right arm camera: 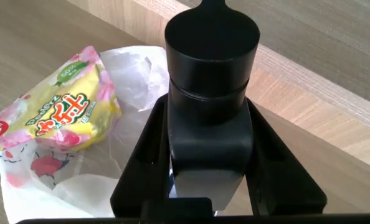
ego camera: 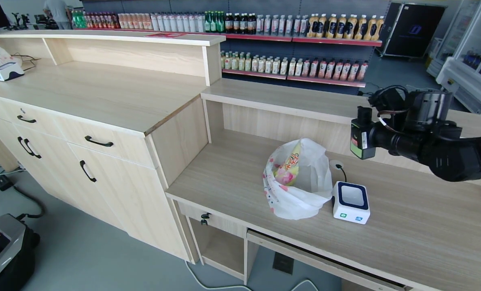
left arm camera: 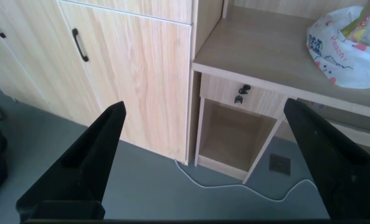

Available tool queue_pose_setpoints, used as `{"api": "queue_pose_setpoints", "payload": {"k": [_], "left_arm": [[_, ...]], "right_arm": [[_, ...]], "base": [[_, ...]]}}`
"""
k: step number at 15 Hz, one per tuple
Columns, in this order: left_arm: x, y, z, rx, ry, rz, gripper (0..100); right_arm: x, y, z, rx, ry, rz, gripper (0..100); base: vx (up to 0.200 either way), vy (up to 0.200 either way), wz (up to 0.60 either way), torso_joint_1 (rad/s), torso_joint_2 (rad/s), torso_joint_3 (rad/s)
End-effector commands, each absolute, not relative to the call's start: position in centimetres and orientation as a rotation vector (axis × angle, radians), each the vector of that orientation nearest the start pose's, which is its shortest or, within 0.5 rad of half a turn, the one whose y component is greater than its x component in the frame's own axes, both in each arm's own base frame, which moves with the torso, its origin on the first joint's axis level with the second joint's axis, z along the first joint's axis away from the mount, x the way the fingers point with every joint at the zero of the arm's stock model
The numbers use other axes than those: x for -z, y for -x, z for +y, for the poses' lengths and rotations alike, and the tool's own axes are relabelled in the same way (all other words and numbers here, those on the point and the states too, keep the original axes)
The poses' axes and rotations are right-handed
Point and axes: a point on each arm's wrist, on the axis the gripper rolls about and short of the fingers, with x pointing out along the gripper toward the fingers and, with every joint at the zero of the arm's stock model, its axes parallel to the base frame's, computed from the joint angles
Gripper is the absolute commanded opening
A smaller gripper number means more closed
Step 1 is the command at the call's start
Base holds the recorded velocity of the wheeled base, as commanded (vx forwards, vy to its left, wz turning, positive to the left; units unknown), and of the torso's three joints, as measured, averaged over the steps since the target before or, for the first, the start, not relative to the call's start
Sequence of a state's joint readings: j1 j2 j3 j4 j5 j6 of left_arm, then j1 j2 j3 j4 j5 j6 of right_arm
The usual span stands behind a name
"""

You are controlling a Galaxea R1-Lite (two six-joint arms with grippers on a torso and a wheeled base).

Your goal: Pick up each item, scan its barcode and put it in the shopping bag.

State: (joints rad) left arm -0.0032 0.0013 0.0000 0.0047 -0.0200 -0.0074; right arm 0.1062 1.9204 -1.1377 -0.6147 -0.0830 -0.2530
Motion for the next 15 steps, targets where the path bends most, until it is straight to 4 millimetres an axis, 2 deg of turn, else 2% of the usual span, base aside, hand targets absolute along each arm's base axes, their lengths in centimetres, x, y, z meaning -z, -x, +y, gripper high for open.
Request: {"api": "queue_pose_setpoints", "payload": {"k": [1, 3, 6, 9, 13, 15], "left_arm": [[-7.5, 2.3, 0.0, 0.023, 0.008, 0.006, 100], [-7.5, 2.3, 0.0, 0.023, 0.008, 0.006, 100], [-7.5, 2.3, 0.0, 0.023, 0.008, 0.006, 100], [-7.5, 2.3, 0.0, 0.023, 0.008, 0.006, 100], [-7.5, 2.3, 0.0, 0.023, 0.008, 0.006, 100], [-7.5, 2.3, 0.0, 0.023, 0.008, 0.006, 100]], "right_arm": [[-18.0, -38.3, 4.8, -0.069, 0.273, 0.189, 0], [-16.6, -38.4, 5.3, -0.083, 0.274, 0.208, 0], [-15.0, -39.0, 6.0, -0.098, 0.271, 0.209, 0], [-13.2, -39.6, 6.2, -0.105, 0.268, 0.229, 0], [-8.6, -41.2, 6.2, -0.096, 0.217, 0.322, 0], [-7.0, -41.6, 5.5, -0.079, 0.205, 0.355, 0]], "base": [[0.000, 0.000, 0.00, 0.000, 0.00, 0.000], [0.000, 0.000, 0.00, 0.000, 0.00, 0.000], [0.000, 0.000, 0.60, 0.002, 0.00, 0.005], [0.000, 0.000, 0.00, 0.000, 0.00, 0.000], [0.000, 0.000, 0.00, 0.000, 0.00, 0.000], [0.000, 0.000, 0.00, 0.000, 0.00, 0.000]]}}
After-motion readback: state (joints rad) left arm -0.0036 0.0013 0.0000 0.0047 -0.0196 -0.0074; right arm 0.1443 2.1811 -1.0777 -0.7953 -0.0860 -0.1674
